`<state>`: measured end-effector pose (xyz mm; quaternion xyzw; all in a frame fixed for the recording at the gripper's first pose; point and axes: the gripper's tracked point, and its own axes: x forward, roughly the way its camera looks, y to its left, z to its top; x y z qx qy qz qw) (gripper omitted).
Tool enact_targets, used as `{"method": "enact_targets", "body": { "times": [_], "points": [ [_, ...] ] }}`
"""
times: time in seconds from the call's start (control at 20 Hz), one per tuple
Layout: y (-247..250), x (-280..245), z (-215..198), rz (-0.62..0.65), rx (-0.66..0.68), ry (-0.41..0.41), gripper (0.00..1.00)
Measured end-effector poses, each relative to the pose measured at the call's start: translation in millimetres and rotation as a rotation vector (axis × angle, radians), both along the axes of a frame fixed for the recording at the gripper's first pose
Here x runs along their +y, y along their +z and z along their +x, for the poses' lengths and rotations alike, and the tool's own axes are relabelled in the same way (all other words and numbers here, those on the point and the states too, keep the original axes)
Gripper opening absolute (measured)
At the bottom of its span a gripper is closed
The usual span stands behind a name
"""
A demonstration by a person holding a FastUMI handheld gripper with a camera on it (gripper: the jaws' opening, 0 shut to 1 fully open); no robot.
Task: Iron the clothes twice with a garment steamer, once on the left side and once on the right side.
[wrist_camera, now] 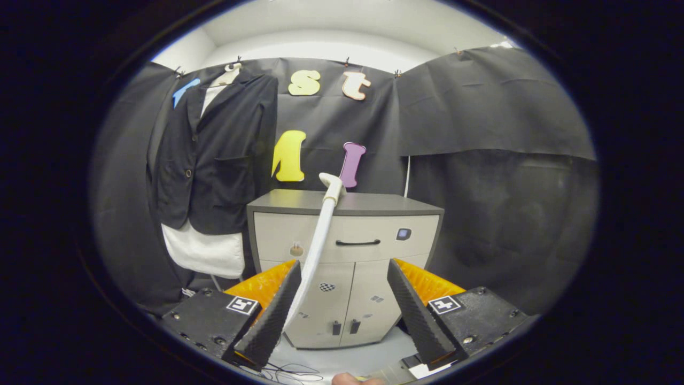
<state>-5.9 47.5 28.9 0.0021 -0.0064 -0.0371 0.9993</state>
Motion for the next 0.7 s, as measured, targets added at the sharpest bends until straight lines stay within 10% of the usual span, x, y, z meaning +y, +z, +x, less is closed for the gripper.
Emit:
{"method": "enact_targets", "body": {
  "times": [0.7],
  "points": [
    [78,-5,103,0.063,0.057,0.057,1.00]
  ]
}}
